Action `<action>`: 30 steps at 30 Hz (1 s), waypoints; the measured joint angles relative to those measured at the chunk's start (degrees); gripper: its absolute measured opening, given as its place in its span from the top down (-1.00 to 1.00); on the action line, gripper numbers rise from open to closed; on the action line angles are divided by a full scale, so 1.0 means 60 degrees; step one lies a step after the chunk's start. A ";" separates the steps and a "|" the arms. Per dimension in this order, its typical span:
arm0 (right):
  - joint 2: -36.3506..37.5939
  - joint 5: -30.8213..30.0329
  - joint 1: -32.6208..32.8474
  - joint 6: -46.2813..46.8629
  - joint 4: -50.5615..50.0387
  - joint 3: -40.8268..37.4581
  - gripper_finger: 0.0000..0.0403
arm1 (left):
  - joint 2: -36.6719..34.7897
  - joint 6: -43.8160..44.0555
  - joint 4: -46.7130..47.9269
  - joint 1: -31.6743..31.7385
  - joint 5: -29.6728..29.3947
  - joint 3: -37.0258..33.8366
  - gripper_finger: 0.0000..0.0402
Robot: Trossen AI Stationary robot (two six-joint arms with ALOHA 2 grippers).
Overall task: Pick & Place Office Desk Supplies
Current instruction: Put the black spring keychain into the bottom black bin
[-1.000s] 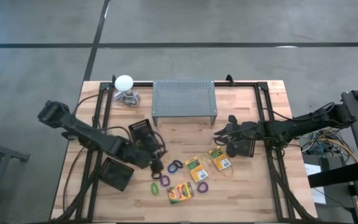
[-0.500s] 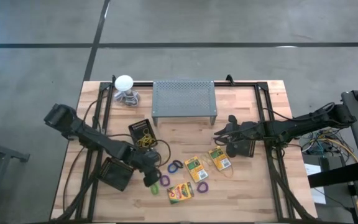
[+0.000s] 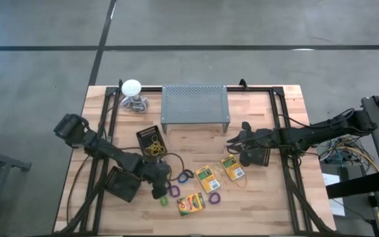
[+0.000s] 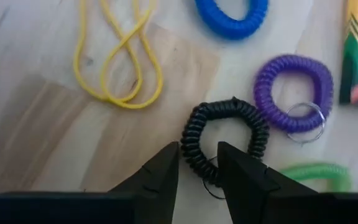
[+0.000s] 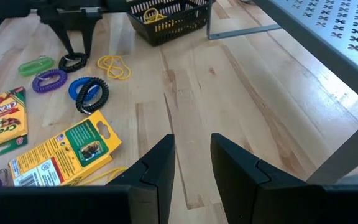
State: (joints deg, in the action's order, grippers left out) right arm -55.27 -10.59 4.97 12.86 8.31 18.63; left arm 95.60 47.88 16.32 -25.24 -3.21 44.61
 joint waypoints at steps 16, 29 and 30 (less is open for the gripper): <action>0.0000 -0.0004 0.0000 0.0000 -0.0009 0.0000 0.50 | -0.0023 -0.2558 0.0117 -0.0126 -0.0862 0.0092 0.90; 0.0000 -0.0004 0.0000 0.0000 -0.0093 -0.0002 0.50 | -0.1553 -0.2289 0.2638 -0.0279 -0.1219 0.1025 0.89; 0.0000 -0.0004 0.0000 0.0000 -0.0098 -0.0003 0.50 | -0.1764 -0.2049 0.3238 -0.0340 -0.1221 0.1152 0.89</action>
State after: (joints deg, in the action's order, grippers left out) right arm -55.27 -10.61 4.97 12.86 7.73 18.61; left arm 85.02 35.59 35.75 -27.29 -10.54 51.52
